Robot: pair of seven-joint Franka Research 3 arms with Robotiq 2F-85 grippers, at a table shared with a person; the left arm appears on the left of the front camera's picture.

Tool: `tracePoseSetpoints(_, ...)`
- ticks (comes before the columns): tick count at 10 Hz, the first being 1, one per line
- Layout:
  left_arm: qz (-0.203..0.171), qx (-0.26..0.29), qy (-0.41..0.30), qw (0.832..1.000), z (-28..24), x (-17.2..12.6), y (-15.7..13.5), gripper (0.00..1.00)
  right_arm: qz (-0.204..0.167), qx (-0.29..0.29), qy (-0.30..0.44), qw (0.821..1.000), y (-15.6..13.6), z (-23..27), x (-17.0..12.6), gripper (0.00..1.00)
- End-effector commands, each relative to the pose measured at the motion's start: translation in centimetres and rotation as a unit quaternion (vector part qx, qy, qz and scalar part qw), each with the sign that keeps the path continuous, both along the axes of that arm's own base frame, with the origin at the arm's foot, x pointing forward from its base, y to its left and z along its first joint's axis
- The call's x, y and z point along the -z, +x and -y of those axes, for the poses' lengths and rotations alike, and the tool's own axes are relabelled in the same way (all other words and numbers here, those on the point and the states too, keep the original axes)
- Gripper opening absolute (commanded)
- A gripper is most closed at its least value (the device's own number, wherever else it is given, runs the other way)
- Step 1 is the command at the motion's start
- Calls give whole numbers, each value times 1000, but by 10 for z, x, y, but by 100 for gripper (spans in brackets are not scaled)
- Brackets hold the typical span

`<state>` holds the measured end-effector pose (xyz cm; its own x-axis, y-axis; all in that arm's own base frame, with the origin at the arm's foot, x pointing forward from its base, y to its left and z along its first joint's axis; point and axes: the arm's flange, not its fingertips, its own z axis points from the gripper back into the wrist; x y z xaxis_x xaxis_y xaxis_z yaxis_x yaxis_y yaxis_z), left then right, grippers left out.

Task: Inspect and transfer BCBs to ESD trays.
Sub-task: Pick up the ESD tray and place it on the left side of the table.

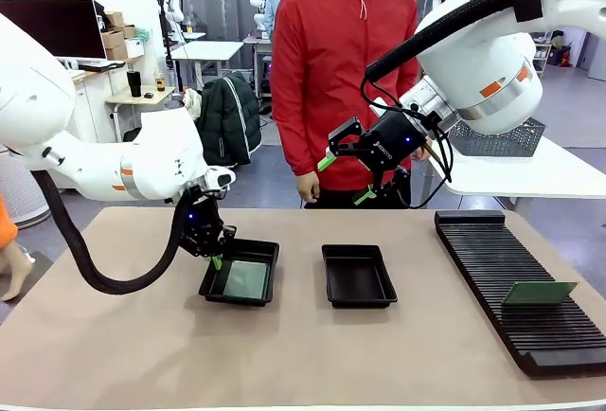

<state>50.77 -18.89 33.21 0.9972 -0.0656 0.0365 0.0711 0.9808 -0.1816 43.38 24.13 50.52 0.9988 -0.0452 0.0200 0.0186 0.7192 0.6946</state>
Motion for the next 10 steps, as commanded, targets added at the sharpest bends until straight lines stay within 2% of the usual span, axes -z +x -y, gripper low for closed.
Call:
tracePoseSetpoints(1, 18, 8, -41, 999, -17, -3, -8, 0, -2, 1, -1, 1000, 2, -1, 0, 100)
tracePoseSetpoints(5, 51, 9, -68, 996, -52, -17, -21, 0, -2, 1, -1, 1000, 2, -1, 0, 100)
tracePoseSetpoints(10, 66, -12, -61, 996, -154, -26, -38, 0, -2, 1, -1, 1000, 2, -1, 0, 100)
